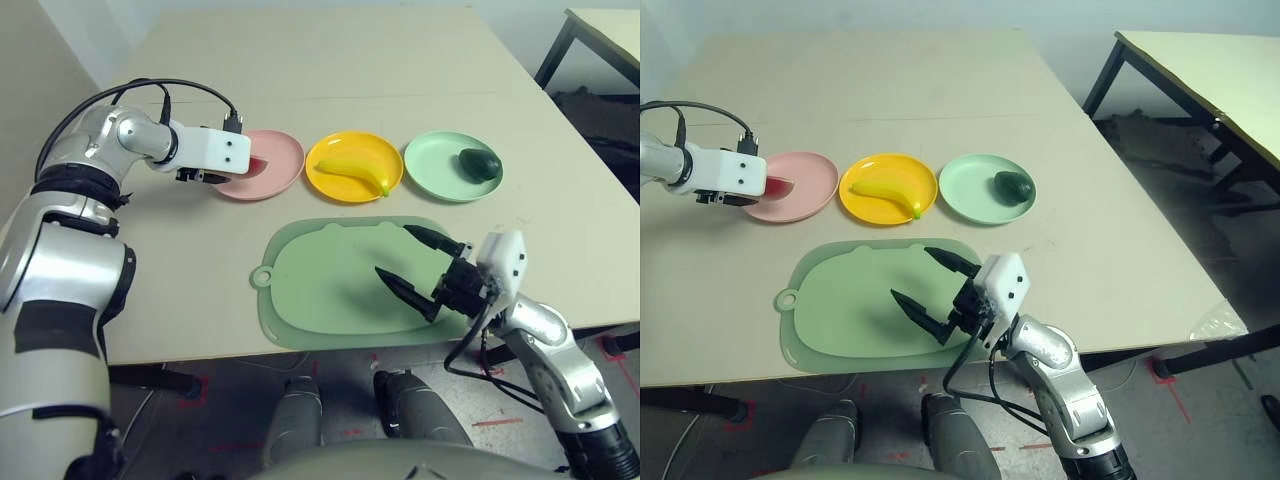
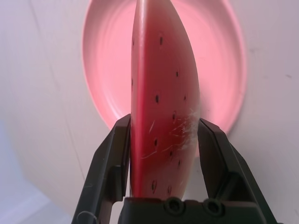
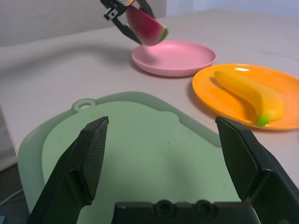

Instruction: Place the fruits into color-matched plates.

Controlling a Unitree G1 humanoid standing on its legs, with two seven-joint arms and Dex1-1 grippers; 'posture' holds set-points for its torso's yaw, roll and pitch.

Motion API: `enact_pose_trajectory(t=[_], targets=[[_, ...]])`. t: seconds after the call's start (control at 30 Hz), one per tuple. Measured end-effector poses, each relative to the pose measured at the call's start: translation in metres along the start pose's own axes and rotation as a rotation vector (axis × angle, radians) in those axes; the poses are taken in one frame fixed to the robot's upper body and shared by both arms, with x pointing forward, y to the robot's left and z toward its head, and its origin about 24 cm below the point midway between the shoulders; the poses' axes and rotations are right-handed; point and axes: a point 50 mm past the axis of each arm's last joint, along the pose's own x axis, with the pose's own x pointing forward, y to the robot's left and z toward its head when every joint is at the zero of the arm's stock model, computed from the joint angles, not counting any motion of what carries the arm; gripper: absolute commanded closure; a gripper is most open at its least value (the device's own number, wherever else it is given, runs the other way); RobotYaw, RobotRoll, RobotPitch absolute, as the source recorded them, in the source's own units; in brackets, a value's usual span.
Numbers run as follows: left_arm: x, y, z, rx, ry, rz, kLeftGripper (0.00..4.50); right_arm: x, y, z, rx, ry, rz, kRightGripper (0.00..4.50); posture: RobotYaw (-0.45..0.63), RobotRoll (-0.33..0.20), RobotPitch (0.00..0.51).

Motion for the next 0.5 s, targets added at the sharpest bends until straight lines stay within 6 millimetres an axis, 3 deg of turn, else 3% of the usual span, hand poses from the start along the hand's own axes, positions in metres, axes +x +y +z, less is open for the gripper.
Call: enact_pose_trajectory(t=[0.33,0.5], targets=[[0.021,-0.001,0.006,-0.028,0.071,0.093,2.22,-0.006,0.005,-0.008,0.009,0.043,-0.012,0.00,-0.08,0.000,0.131],[0.030,-0.015,0.003,-0.048,0.102,0.045,2.22,-0.006,0.008,-0.010,0.020,0.044,-0.011,0.00,-0.10,0.000,0.141]])
